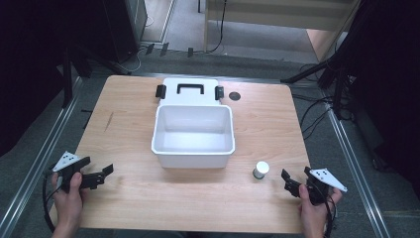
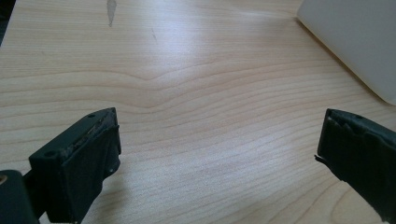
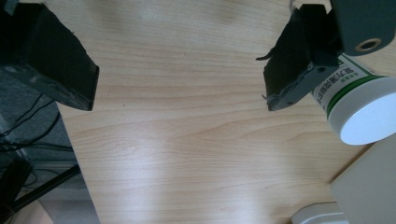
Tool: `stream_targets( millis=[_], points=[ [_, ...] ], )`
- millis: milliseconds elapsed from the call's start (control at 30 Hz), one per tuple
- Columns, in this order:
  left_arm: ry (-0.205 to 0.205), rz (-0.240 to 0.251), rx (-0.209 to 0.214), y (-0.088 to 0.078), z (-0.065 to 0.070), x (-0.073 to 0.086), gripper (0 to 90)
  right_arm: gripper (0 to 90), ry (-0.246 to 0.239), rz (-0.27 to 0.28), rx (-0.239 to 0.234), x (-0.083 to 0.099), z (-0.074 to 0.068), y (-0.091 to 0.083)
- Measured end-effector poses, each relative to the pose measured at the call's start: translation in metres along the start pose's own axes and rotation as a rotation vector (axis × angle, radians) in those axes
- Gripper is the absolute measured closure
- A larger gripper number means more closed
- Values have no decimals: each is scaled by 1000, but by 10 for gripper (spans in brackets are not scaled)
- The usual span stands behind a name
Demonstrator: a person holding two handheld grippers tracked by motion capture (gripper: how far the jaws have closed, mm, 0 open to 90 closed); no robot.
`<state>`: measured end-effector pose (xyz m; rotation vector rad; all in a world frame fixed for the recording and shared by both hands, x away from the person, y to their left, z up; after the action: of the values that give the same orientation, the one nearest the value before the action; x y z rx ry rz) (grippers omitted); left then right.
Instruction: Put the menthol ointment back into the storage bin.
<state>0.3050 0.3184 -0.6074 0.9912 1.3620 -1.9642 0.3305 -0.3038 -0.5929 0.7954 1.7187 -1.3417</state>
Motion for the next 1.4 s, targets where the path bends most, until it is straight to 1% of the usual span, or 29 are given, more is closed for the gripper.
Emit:
stream_targets(
  millis=[67, 133, 233, 300, 333, 433, 467, 600, 633, 700, 733, 767, 800, 833, 867, 900, 967, 1000, 1033, 1067, 1100, 1133, 1167, 1200, 1233, 1267, 1300, 1367, 1400],
  points=[
    [-1, 0, 0, 0, 0, 0, 0, 125, -15, 3, 17, 0, 0, 0],
    [0, 1, 3, 0, 0, 0, 0, 127, -27, 2, 20, 0, -1, 0],
    [-1, 1, 5, 0, 0, 0, 0, 139, -34, -11, -11, 1, -5, 1],
    [-1, 2, 4, 0, 0, 0, 0, 147, -44, -23, -41, 1, -9, 0],
    [2, -1, 5, 0, 0, 0, 0, 154, -61, -26, -54, 0, -11, -1],
    [-1, 2, 6, 0, 0, 0, 0, 154, -66, -54, -52, 0, -15, -4],
    [-1, 2, 5, 0, 0, 0, 0, 154, -77, -63, -57, 0, -16, -5],
    [-1, 2, 2, 0, 0, 0, 0, 180, -103, -146, -77, 3, -21, -6],
    [-2, 2, 4, 0, 0, 0, 0, 180, -117, -166, -71, 4, -23, -6],
    [-3, 2, 4, 0, 0, 0, 0, 178, -142, -212, -74, 5, -28, -7],
    [-4, 1, 5, 0, 0, 0, 0, 177, -155, -247, -76, 6, -30, -7],
    [-2, 0, 3, 0, 0, 0, 0, 177, -167, -264, -78, 6, -32, -7],
    [-2, 0, 3, 0, 0, 0, 0, 171, -185, -291, -89, 6, -35, -8],
    [-2, 0, 3, 0, 0, 0, 0, 168, -210, -334, -100, 6, -38, -8],
    [-2, 0, 4, 0, 0, 0, 0, 168, -225, -359, -100, 6, -39, -9],
    [-3, 1, 5, 0, 0, 0, 0, 169, -254, -385, -103, 6, -41, -9],
    [-4, 2, 5, 0, 0, 0, 0, 183, -292, -433, -98, 6, -45, -10],
    [-4, 2, 6, -1, 0, 0, 0, 182, -296, -461, -91, 6, -47, -10],
    [-4, 2, 6, -1, 0, 0, 0, 182, -296, -461, -91, 6, -47, -10],
    [-4, 2, 6, -1, 0, 0, 0, 181, -304, -481, -87, 6, -48, -10],
    [-4, 2, 4, -1, 0, 0, 0, 179, -307, -510, -88, 6, -51, -10],
    [-4, 2, 4, 0, 0, 0, 0, 177, -342, -564, -87, 6, -55, -9],
    [-4, 2, 4, 0, 0, 0, 0, 177, -342, -564, -87, 6, -55, -9],
    [-4, 2, 4, 0, 0, 0, 0, 180, -372, -629, -90, 8, -60, -10],
    [-4, 2, 4, 0, 0, 0, 0, 194, -383, -649, -96, 8, -62, -9],
    [-4, 2, 3, 0, 0, 0, 0, 194, -383, -649, -96, 8, -62, -9],
    [-4, 1, 4, 0, 0, 0, 0, 236, -414, -722, -103, 11, -69, -9],
    [-4, 0, 4, 0, 0, 0, 0, 233, -431, -776, -120, 12, -75, -9],
    [-4, 0, 4, 0, 0, 0, 0, 235, -428, -795, -127, 11, -79, -9]
  ],
)
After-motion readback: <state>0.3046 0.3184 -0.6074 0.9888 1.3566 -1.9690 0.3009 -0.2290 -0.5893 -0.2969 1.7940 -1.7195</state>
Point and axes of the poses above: each handheld gripper's, and its own axes: y roughly forward along the jaws, x roughly out of its underside, z roughly to its right, the point moved 10 cm from there along y, roughly forward along the jaws
